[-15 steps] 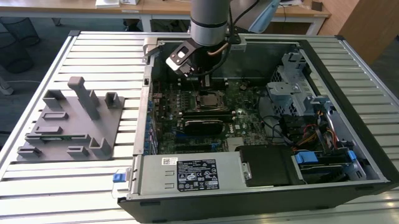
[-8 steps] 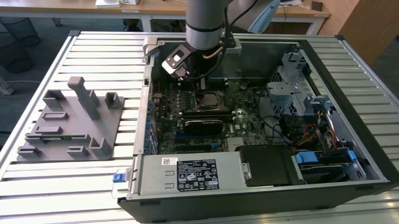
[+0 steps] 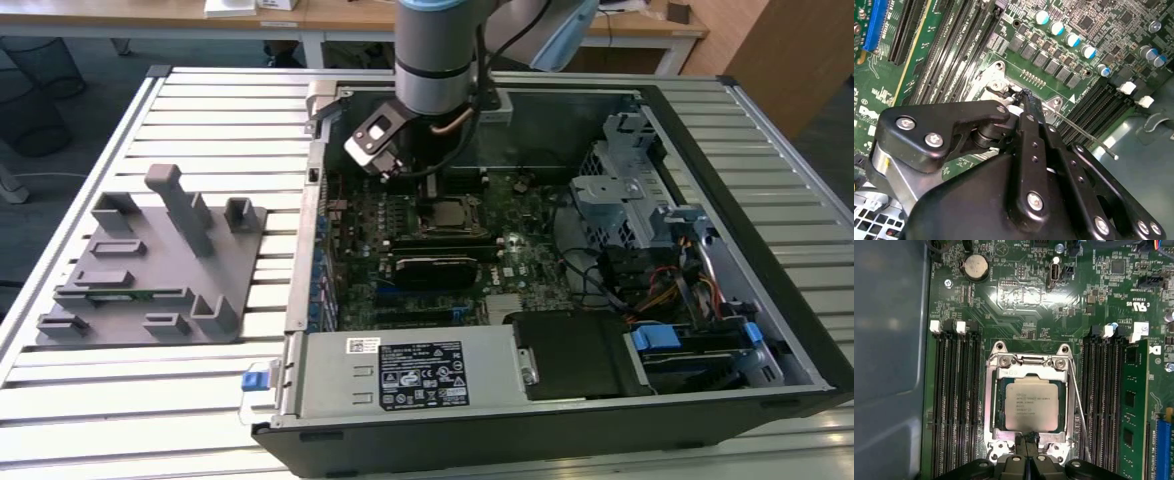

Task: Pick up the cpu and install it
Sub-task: 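Close the cpu cover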

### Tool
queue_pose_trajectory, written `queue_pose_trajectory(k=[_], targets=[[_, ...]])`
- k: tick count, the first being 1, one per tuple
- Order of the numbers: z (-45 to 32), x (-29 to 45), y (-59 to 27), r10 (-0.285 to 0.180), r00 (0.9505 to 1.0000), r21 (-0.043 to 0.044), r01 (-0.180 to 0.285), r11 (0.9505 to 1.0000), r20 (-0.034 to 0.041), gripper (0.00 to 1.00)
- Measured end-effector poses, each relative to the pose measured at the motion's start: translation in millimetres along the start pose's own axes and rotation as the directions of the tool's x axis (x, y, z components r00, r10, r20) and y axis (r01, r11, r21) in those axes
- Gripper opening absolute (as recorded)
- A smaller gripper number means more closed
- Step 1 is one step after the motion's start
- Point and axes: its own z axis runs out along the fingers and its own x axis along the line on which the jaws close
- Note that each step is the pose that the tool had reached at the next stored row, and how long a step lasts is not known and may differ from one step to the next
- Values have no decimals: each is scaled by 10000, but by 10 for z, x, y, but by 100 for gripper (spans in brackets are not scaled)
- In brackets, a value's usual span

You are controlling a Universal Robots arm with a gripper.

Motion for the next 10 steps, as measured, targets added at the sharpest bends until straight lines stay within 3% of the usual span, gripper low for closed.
queue_pose_trajectory(k=[10], targets=[[54, 0, -34, -1, 10000, 5, 1, 10000, 6, 11]])
